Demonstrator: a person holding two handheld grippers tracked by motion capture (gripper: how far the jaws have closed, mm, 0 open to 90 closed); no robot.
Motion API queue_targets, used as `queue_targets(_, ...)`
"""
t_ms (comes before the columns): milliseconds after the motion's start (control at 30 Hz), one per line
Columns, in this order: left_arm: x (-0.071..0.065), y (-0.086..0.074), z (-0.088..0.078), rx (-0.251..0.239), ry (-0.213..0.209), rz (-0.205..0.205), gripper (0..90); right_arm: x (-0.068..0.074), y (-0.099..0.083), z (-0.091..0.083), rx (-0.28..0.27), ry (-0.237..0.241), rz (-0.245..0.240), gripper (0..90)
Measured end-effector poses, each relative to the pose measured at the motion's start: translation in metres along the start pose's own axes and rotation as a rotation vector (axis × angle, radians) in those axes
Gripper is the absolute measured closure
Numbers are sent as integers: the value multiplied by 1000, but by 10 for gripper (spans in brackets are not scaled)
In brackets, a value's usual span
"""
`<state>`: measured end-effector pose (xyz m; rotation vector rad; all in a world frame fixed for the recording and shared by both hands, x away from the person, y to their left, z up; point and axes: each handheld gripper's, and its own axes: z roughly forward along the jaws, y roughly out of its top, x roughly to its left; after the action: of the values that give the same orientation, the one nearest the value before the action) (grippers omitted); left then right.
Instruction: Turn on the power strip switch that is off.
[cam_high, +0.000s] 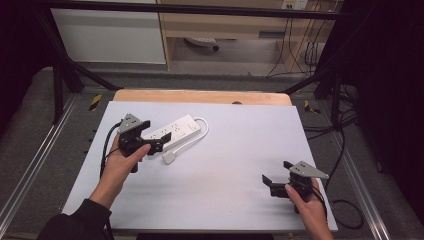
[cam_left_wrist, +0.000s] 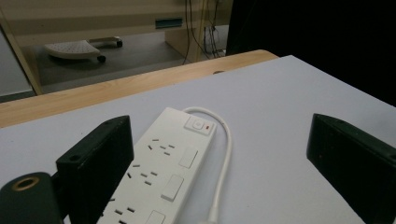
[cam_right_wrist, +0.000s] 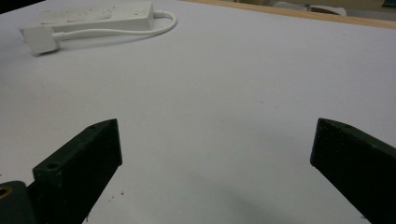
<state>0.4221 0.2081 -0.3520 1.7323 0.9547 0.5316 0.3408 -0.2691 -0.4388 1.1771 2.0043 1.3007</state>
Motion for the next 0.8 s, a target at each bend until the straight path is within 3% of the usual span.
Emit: queue_targets(800,8,8,30,16,38,1,84,1,0,0,-2,14,-2,25)
